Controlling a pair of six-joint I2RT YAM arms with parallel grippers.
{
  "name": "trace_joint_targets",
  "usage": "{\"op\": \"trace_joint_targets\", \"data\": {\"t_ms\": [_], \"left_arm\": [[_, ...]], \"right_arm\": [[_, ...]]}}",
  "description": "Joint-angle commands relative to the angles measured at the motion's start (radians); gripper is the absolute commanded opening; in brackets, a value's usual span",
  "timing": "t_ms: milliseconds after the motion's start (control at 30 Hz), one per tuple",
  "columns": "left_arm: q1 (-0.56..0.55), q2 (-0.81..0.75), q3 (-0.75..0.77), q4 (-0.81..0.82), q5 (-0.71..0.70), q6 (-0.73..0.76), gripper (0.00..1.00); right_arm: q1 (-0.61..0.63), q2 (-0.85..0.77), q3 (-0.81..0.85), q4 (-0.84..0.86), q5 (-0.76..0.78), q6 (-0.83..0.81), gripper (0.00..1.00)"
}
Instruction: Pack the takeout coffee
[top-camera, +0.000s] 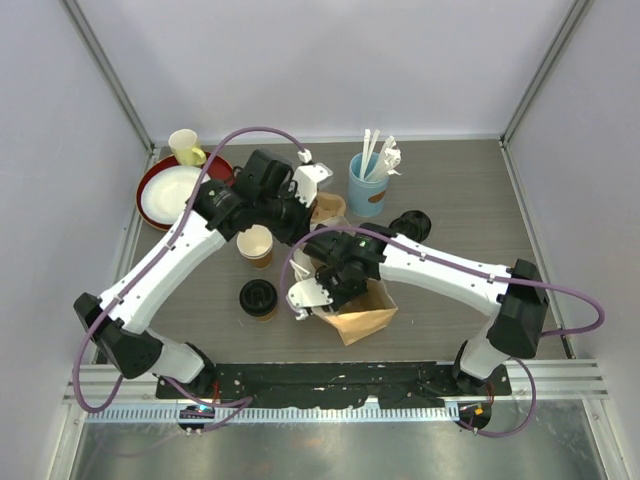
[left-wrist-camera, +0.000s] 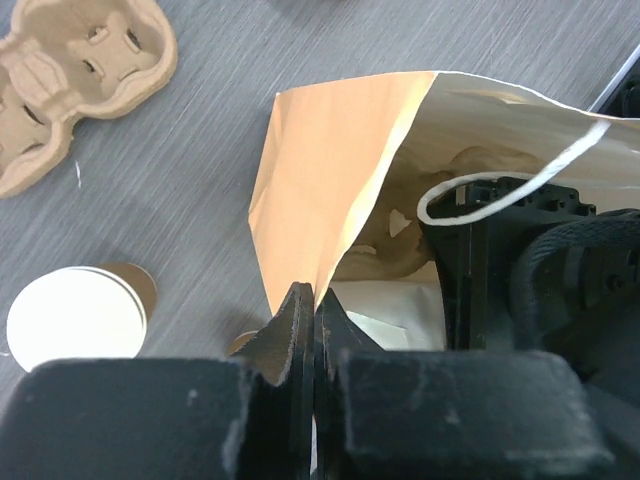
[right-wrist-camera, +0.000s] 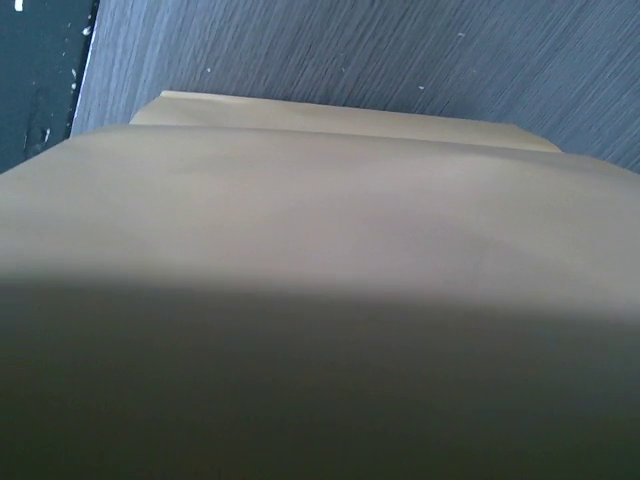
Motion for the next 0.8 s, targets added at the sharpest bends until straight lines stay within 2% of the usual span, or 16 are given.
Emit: {"op": "trace_joint_targets", "data": {"t_ms": [0,133,267,433,533,567,767], "left_arm": [[0.080,0.002,-0.043,0.077,0.121,0.001,0.00],[0.084,0.004,-0.072,0.033,0.192,0.002,0.00],[0.096,-0.011,-0.066,0.007,0.181,0.010,0.00],[0.096,-0.005,-0.038,-0.041,0.177,0.016,0.00],[0.096,-0.005,-0.029,-0.064,0.164,0.022,0.00],[0.096,-0.005,-0.023,-0.068,0.164,0.028,0.00],[0.096,0.002,0.005,-0.110,0.154,0.062,0.00]], "right_arm": [[-0.011,0.017,-0.023,-0.001,-0.073,0.046,0.01],[-0.011,0.037,-0.032,-0.021,-0.116,0.088,0.01],[-0.011,0.049,-0.070,-0.001,-0.107,0.071,0.02],[-0.011,0.100,-0.081,0.014,-0.104,0.059,0.09],[-0.011,0.098,-0.055,0.019,-0.087,0.063,0.32],[-0.011,0.095,-0.035,0.016,-0.084,0.065,0.43],[0.007,0.072,0.066,-0.033,-0.061,0.091,0.61]]}}
